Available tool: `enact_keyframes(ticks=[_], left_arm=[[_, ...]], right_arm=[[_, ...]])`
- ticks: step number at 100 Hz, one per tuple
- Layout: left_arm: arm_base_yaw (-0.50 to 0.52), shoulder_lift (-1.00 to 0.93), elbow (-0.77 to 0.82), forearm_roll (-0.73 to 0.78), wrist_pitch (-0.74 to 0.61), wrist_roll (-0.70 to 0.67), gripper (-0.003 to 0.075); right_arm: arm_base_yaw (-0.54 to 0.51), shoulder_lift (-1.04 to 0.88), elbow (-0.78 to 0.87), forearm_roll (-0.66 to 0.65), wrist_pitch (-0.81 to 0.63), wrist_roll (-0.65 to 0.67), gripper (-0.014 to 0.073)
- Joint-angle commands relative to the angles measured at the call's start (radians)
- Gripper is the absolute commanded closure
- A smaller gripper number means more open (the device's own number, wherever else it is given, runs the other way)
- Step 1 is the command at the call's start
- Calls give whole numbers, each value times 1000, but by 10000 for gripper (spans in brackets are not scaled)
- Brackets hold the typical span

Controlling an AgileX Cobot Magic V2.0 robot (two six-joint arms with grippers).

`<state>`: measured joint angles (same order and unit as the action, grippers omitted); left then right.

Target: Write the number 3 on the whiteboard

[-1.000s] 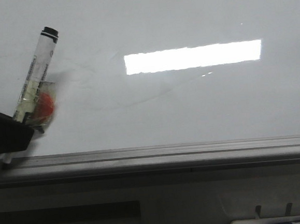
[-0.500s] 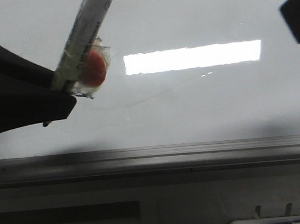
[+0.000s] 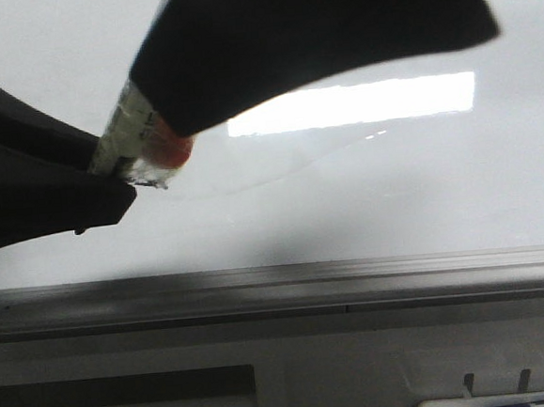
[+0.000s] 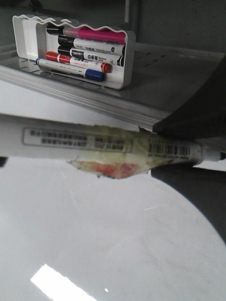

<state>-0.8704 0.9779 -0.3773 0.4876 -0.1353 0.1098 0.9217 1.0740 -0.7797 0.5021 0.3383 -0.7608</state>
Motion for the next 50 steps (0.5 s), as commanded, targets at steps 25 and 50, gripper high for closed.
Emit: enact_keyframes(ticks=[25, 50], left_arm=[[-7, -15, -25, 14, -45, -1, 741], [-7, -15, -25, 14, -45, -1, 741]], right_arm=[[4, 67, -117, 28, -37, -7, 146], [4, 95, -117, 28, -17, -7, 431]])
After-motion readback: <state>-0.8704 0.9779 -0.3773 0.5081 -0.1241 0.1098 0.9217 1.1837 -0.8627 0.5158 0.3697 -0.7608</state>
